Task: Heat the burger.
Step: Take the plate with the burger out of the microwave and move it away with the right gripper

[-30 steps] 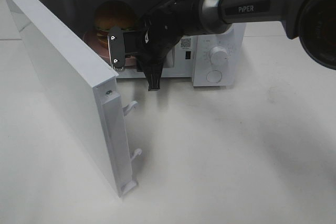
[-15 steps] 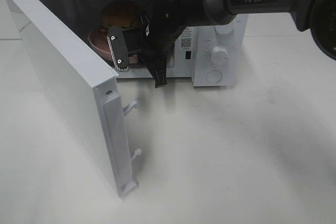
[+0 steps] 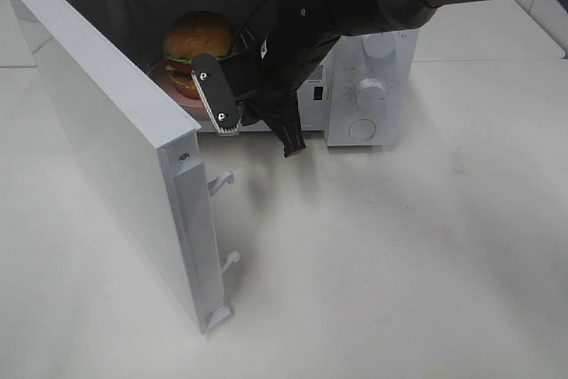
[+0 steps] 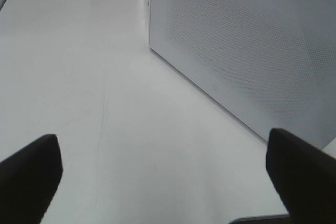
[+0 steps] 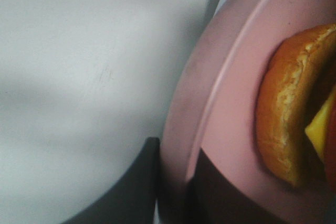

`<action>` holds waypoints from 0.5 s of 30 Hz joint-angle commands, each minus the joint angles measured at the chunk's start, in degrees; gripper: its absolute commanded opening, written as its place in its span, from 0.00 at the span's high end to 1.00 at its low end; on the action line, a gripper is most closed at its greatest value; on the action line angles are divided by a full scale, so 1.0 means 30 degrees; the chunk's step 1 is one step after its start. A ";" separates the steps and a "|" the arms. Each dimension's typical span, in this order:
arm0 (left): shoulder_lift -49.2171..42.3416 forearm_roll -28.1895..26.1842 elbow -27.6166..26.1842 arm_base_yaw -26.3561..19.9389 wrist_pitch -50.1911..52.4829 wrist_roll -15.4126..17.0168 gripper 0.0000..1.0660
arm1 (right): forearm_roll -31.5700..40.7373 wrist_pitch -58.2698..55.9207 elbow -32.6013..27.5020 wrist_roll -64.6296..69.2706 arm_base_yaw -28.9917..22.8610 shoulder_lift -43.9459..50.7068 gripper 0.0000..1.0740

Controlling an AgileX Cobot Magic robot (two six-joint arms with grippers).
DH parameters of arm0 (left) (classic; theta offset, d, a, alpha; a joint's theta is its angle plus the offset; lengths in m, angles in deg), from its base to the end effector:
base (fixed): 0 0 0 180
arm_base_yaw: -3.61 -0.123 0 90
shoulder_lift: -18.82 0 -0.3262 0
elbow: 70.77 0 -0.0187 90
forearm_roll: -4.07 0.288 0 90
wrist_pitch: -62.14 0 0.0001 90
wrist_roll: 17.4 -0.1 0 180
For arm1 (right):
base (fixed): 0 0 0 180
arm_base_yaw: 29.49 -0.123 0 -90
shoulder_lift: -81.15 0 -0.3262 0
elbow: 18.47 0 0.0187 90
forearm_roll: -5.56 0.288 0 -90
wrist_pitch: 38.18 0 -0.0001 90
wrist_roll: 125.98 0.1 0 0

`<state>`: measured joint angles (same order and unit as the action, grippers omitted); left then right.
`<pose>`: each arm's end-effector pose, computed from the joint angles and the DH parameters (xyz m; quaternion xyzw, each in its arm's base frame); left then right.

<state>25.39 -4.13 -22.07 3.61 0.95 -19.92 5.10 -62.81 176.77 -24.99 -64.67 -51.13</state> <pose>-0.0091 -0.0125 0.2959 0.0223 0.8477 -0.0598 0.5266 0.4468 0.3145 0.1716 -0.7946 0.5107 -0.1251 0.3035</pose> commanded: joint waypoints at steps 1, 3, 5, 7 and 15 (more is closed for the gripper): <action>-0.0229 -0.0057 -0.0019 -0.0019 -0.0057 0.0095 0.08 | 0.0153 0.0344 -0.0535 -0.0382 0.0000 0.0726 1.00; -0.0229 -0.0057 -0.0019 -0.0019 -0.0057 0.0095 0.08 | 0.0153 0.0535 -0.0821 -0.0401 0.0000 0.0955 1.00; -0.0229 -0.0057 -0.0019 -0.0019 -0.0057 0.0095 0.08 | 0.0153 0.0783 -0.1012 -0.0382 0.0000 0.1146 1.00; -0.0229 -0.0057 -0.0019 -0.0019 -0.0057 0.0095 0.08 | 0.0153 0.0936 -0.1108 -0.0382 0.0000 0.1222 1.00; -0.0229 -0.0057 -0.0019 -0.0019 -0.0057 0.0095 0.08 | 0.0153 0.1509 -0.2215 -0.0401 0.0000 0.1967 1.00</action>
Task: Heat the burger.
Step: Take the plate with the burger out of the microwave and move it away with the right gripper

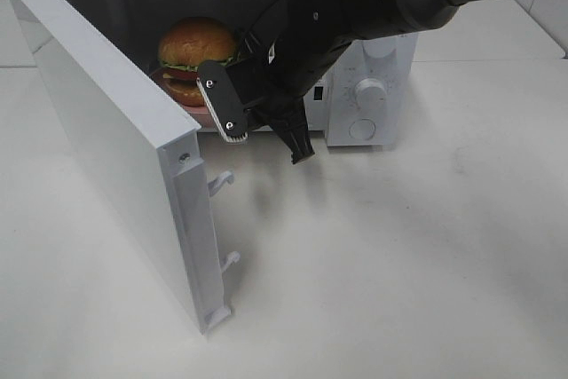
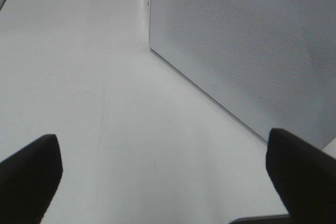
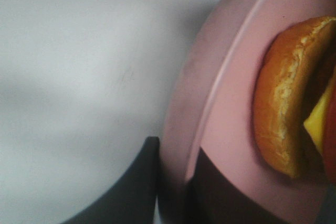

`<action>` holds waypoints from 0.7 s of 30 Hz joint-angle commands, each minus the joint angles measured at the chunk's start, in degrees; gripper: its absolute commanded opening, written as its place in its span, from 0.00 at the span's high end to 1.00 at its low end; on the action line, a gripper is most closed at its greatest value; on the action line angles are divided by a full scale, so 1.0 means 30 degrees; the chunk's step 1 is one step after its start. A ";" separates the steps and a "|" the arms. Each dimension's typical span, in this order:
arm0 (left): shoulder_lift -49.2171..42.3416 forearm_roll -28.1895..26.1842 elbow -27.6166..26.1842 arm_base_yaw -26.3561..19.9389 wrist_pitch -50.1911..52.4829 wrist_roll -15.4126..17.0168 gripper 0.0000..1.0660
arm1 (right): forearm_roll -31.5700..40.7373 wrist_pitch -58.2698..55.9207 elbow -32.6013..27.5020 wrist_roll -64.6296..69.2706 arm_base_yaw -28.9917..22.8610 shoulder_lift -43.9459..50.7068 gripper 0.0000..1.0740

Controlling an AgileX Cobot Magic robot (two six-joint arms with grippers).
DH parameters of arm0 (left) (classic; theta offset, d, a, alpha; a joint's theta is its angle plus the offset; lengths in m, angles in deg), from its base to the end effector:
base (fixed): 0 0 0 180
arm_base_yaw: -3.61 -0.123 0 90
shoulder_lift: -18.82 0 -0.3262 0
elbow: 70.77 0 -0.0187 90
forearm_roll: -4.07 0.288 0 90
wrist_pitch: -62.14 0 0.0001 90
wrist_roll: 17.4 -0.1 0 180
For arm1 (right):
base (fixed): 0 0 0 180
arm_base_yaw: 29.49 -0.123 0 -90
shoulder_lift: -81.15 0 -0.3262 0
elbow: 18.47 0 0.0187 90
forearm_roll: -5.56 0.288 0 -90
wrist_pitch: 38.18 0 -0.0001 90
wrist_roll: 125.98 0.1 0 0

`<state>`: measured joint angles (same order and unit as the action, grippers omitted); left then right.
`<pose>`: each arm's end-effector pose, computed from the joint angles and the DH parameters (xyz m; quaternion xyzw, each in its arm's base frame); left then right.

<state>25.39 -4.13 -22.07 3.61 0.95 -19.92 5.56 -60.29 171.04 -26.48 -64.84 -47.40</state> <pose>-0.0091 -0.0125 0.2959 0.0223 0.8477 -0.0598 0.5266 0.4297 0.3048 0.1767 -0.7991 0.5008 -0.1277 0.3071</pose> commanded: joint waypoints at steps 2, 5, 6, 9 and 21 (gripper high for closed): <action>-0.0229 -0.0057 -0.0019 -0.0019 -0.0057 0.0095 0.08 | 0.0000 0.0840 -0.0668 0.0095 0.0057 0.1050 1.00; -0.0229 -0.0057 -0.0019 -0.0019 -0.0057 0.0095 0.08 | 0.0000 0.1050 -0.1050 0.0115 0.0057 0.1509 1.00; -0.0229 -0.0057 -0.0019 -0.0019 -0.0057 0.0095 0.08 | 0.0000 0.1050 -0.1050 0.0115 0.0057 0.1509 1.00; -0.0229 -0.0057 -0.0019 -0.0019 -0.0057 0.0095 0.08 | -0.0095 0.1050 -0.1547 0.0115 0.0057 0.1948 1.00; -0.0229 -0.0057 -0.0019 -0.0019 -0.0057 0.0095 0.08 | -0.0382 0.1280 -0.3037 0.0095 0.0057 0.3380 1.00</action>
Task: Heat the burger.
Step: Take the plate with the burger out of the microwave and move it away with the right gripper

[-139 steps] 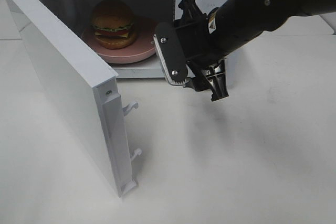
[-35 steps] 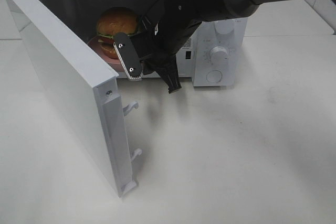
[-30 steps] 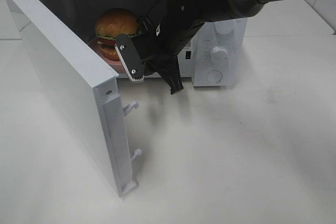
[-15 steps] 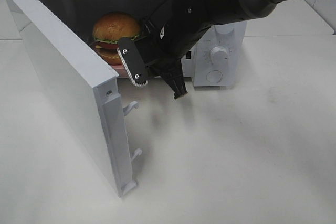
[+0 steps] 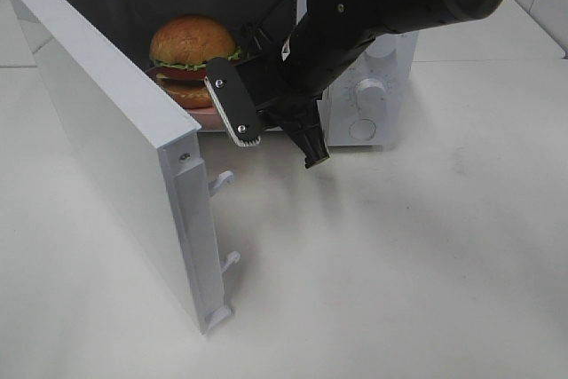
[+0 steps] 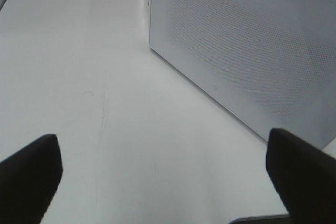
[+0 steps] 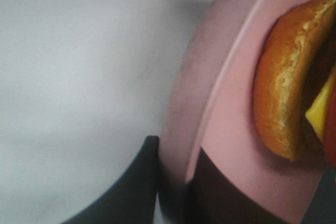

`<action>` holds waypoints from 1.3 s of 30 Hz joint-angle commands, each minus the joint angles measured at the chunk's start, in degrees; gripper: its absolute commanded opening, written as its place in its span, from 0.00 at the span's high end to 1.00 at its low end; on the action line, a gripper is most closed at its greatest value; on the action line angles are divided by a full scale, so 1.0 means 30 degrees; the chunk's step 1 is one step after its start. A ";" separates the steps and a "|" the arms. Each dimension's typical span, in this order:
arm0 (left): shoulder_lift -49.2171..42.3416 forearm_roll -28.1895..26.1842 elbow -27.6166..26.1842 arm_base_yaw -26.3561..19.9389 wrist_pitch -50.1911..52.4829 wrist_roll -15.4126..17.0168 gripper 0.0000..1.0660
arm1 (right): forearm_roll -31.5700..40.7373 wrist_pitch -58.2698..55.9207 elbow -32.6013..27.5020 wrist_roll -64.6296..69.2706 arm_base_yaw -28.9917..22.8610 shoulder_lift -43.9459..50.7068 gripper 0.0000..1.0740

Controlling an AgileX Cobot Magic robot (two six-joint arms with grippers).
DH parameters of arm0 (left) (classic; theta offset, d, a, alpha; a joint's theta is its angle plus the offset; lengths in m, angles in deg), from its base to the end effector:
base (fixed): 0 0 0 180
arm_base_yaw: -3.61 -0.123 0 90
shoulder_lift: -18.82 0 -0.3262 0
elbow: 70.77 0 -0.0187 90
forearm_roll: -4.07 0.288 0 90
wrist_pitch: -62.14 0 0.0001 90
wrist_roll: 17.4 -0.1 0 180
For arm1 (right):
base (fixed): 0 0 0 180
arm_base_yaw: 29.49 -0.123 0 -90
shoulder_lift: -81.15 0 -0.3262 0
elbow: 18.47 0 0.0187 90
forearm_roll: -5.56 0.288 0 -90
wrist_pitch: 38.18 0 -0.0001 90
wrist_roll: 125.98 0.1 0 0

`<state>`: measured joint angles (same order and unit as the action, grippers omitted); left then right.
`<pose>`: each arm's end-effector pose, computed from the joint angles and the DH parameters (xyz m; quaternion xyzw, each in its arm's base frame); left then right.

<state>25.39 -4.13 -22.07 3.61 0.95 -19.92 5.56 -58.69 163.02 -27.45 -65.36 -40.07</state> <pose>-0.0091 -0.0125 0.2959 0.0223 0.8477 -0.0598 0.5266 0.3990 0.2885 0.1984 -0.8033 0.4890 -0.1318 0.3135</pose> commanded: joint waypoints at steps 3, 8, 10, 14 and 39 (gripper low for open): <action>-0.0229 -0.0057 -0.0019 -0.0019 -0.0057 0.0095 0.08 | -0.0382 0.0821 -0.0898 0.0420 0.0229 0.1299 1.00; -0.0229 -0.0057 -0.0019 -0.0019 -0.0057 0.0095 0.08 | -0.0382 0.0993 -0.1738 0.0439 0.0229 0.2024 1.00; -0.0229 -0.0057 -0.0019 -0.0019 -0.0057 0.0095 0.08 | -0.0420 0.1127 -0.2368 0.0439 0.0229 0.2597 1.00; -0.0229 -0.0057 -0.0019 -0.0019 -0.0057 0.0095 0.08 | -0.0439 0.1165 -0.2941 0.0439 0.0229 0.3056 1.00; -0.0229 -0.0057 -0.0019 -0.0019 -0.0057 0.0095 0.08 | -0.0917 0.3457 -0.9129 0.0458 0.0229 0.8480 1.00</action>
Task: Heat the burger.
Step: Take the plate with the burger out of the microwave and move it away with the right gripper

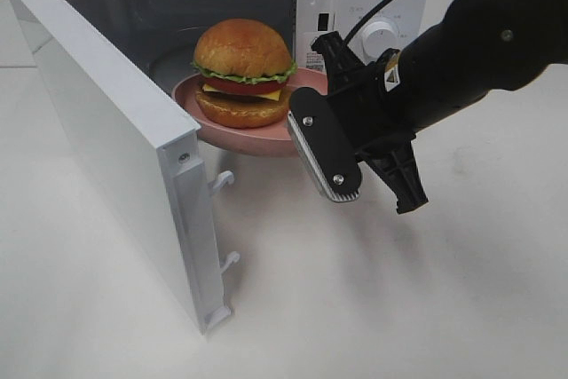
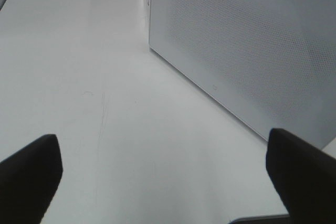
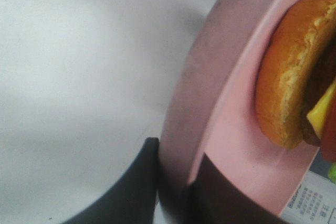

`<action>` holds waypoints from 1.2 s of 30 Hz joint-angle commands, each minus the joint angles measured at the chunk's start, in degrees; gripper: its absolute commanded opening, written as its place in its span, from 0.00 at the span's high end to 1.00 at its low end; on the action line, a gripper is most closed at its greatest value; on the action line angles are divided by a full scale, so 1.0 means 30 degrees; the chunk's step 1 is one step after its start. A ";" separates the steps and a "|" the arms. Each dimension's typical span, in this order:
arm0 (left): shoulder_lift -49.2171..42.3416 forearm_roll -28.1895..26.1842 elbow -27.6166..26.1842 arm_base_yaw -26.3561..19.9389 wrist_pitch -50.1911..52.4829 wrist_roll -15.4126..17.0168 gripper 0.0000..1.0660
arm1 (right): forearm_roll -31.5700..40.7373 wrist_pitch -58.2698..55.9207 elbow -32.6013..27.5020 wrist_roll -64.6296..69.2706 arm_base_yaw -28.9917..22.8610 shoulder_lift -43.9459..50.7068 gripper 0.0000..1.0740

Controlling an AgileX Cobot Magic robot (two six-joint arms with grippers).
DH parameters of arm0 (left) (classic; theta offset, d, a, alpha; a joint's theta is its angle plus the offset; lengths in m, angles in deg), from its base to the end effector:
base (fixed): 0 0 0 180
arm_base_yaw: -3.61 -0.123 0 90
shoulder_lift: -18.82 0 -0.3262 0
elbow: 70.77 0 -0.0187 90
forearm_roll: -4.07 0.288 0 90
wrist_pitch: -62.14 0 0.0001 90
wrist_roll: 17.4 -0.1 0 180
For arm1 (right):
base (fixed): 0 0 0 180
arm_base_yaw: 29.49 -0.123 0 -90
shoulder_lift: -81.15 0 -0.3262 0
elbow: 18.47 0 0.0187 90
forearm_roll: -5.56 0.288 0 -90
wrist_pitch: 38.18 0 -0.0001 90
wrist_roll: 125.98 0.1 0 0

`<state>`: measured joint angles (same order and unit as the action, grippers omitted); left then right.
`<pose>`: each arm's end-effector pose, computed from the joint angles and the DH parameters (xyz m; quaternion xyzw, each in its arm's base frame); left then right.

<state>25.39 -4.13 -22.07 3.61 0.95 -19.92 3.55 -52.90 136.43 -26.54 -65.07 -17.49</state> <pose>-0.0091 -0.0125 0.2959 0.0223 0.8477 -0.0598 0.5266 0.2975 0.2117 0.2262 -0.8010 0.4823 -0.1450 0.3237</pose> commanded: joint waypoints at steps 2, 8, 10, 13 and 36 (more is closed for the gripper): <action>-0.0229 -0.0057 -0.0019 -0.0019 -0.0057 0.0095 0.08 | -0.0248 0.1509 -0.0764 0.0153 0.0134 0.1585 1.00; -0.0229 -0.0057 -0.0019 -0.0019 -0.0057 0.0095 0.08 | -0.0286 0.1509 -0.1471 0.0229 0.0134 0.2578 1.00; -0.0229 -0.0057 -0.0019 -0.0019 -0.0057 0.0095 0.08 | -0.0439 0.1528 -0.1853 0.0229 0.0134 0.3113 1.00; -0.0229 -0.0057 -0.0019 -0.0019 -0.0057 0.0095 0.08 | -0.0802 0.1451 -0.2215 0.0420 0.0134 0.3629 1.00; -0.0229 -0.0057 -0.0019 -0.0019 -0.0057 0.0095 0.08 | -0.2807 0.0477 -0.3896 0.2235 0.0134 0.6875 1.00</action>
<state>25.39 -4.13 -22.07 3.61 0.95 -19.92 -4.12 -54.68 124.40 -20.81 -64.90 1.81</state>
